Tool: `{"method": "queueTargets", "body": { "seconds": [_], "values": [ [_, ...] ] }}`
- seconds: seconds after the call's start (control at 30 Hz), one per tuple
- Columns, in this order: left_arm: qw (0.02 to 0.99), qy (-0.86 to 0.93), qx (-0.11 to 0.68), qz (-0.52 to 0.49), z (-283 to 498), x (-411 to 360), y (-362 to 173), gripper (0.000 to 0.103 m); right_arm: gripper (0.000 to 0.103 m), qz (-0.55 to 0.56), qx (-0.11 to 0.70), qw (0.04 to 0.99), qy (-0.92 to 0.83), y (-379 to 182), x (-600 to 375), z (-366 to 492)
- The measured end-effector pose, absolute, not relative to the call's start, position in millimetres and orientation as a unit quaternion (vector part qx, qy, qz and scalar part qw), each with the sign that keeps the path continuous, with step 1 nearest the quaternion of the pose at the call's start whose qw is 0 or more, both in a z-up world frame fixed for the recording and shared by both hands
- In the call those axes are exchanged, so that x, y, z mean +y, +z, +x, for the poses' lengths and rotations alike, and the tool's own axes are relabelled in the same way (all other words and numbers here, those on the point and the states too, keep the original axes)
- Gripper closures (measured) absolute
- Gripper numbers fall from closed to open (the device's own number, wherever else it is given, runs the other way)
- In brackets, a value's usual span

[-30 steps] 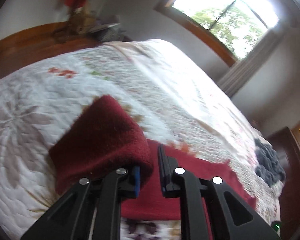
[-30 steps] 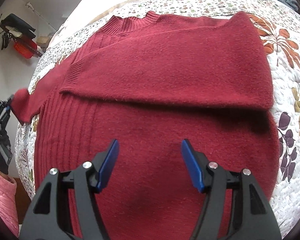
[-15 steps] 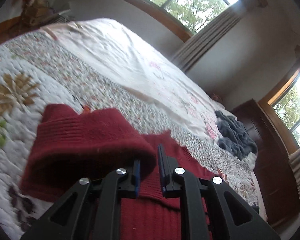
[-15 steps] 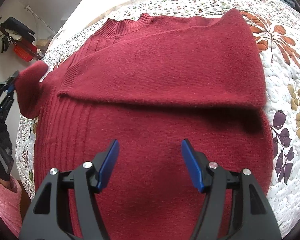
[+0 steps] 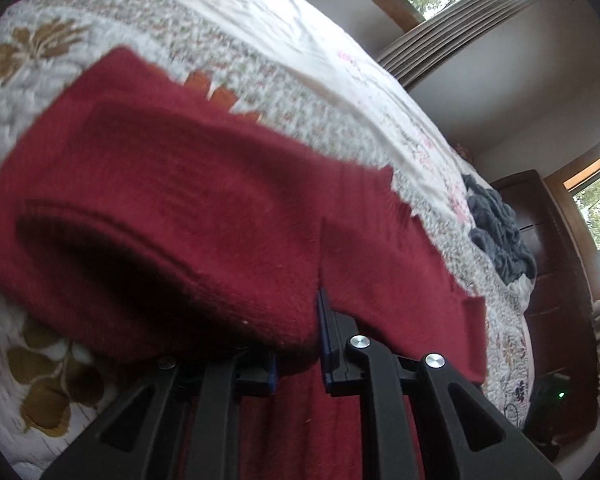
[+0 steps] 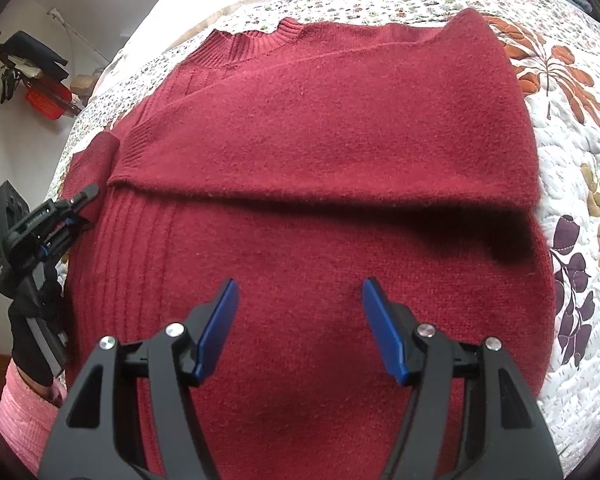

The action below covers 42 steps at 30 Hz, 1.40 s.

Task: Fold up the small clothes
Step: 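Lift the sleeve with the left tool and fold it across the body, then open the left tool to release the sleeve on the body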

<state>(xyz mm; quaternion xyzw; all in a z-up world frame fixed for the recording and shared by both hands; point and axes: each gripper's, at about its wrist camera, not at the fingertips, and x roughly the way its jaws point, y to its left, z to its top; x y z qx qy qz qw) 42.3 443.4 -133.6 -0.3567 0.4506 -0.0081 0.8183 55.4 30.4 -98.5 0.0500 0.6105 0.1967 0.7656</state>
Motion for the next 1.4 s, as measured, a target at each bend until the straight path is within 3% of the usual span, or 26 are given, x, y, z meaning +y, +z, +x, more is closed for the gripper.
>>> {"method": "queueTargets", "body": {
  "seconds": [0.17, 0.3, 0.43, 0.8, 1.0, 1.1, 1.17, 1.4],
  "values": [
    [0.820, -0.026, 0.454, -0.348, 21, 442, -115, 0.084, 0.038, 0.045, 0.613, 0.763, 0.197, -98, 36, 58],
    [0.850, -0.033, 0.409, -0.330, -8, 448, -71, 0.082, 0.038, 0.046, 0.611, 0.764, 0.204, -92, 40, 60],
    [0.874, -0.030, 0.361, -0.324, -2, 464, -35, 0.069, 0.038, 0.044, 0.608, 0.764, 0.212, -87, 50, 60],
    [0.820, 0.005, 0.457, -0.346, 47, 492, -117, 0.073, 0.038, 0.033, 0.595, 0.762, 0.254, -62, 107, 70],
    [0.817, -0.006, 0.458, -0.349, 46, 497, -121, 0.078, 0.038, 0.029, 0.591, 0.755, 0.283, -51, 150, 78],
    [0.830, 0.000, 0.437, -0.346, 37, 502, -97, 0.070, 0.038, 0.036, 0.592, 0.746, 0.303, -48, 178, 83],
    [0.851, 0.009, 0.403, -0.336, 24, 512, -74, 0.056, 0.038, 0.045, 0.598, 0.734, 0.318, -49, 199, 88],
    [0.869, 0.034, 0.385, -0.310, 4, 543, -46, 0.055, 0.038, 0.063, 0.633, 0.687, 0.351, -78, 274, 103]
  ]
}}
